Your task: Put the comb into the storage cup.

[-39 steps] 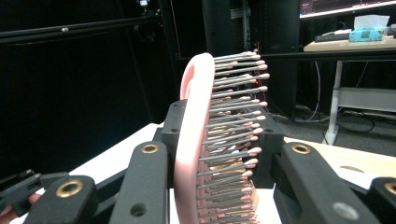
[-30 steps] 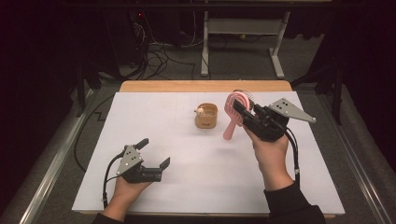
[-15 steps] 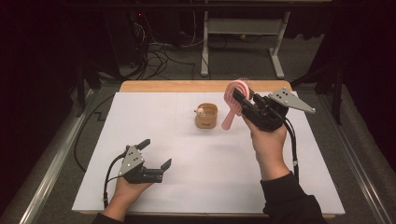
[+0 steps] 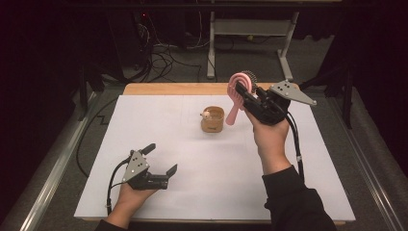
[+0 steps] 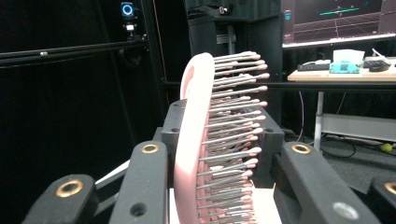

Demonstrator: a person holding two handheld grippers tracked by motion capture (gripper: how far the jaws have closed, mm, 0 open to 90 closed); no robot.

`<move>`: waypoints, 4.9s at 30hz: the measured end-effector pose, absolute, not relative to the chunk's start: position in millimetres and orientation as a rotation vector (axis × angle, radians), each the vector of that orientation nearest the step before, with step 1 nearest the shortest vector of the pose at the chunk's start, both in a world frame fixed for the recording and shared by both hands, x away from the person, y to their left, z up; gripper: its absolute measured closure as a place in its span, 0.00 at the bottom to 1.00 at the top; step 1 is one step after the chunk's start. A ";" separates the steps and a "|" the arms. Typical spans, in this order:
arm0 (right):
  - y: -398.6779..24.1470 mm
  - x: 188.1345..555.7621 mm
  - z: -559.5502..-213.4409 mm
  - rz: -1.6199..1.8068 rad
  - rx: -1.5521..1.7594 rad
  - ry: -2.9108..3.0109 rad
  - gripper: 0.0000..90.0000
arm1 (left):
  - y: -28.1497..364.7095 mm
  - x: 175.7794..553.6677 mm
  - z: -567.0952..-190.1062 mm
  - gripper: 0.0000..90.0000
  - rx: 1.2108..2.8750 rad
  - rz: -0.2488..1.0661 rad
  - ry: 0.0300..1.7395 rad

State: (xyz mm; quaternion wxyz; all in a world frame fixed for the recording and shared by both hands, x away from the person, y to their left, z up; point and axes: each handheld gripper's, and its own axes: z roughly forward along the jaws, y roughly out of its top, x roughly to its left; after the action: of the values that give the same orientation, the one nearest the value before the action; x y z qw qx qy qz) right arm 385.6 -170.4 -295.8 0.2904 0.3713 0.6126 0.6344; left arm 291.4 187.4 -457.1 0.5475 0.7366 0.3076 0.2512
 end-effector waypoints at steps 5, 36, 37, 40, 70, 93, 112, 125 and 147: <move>-163.9 391.7 -293.7 1.695 0.983 1.627 0.74 | 187.0 291.8 -457.7 0.00 1.746 0.590 0.731; -134.4 433.7 -306.0 1.703 1.024 1.633 0.74 | 187.0 292.0 -459.5 0.00 1.746 0.583 0.732; -133.7 434.8 -306.2 1.702 1.021 1.633 0.74 | 186.9 292.0 -459.7 0.00 1.747 0.583 0.732; -131.6 437.3 -306.7 1.701 1.023 1.634 0.74 | 186.8 292.1 -459.8 0.00 1.746 0.583 0.731; -122.5 452.6 -318.3 1.708 1.069 1.642 0.74 | 185.9 292.2 -460.5 0.00 1.745 0.585 0.732; -111.0 458.1 -334.1 1.697 1.086 1.679 0.74 | 185.7 291.9 -460.3 0.00 1.751 0.590 0.730; -108.9 464.0 -355.0 1.694 1.133 1.688 0.74 | 185.8 291.8 -460.4 0.00 1.751 0.586 0.730; -105.9 467.3 -358.8 1.700 1.138 1.680 0.74 | 184.7 291.5 -460.5 0.00 1.752 0.585 0.725; -100.6 469.5 -364.3 1.681 1.114 1.706 0.73 | 183.9 291.3 -461.0 0.00 1.752 0.583 0.724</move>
State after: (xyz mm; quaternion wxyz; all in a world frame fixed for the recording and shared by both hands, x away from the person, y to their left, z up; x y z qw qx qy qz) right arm 469.5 -100.6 -364.3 0.2476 0.4086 0.6258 0.6165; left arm 291.3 183.9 -461.0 0.5473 0.7395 0.3053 0.2459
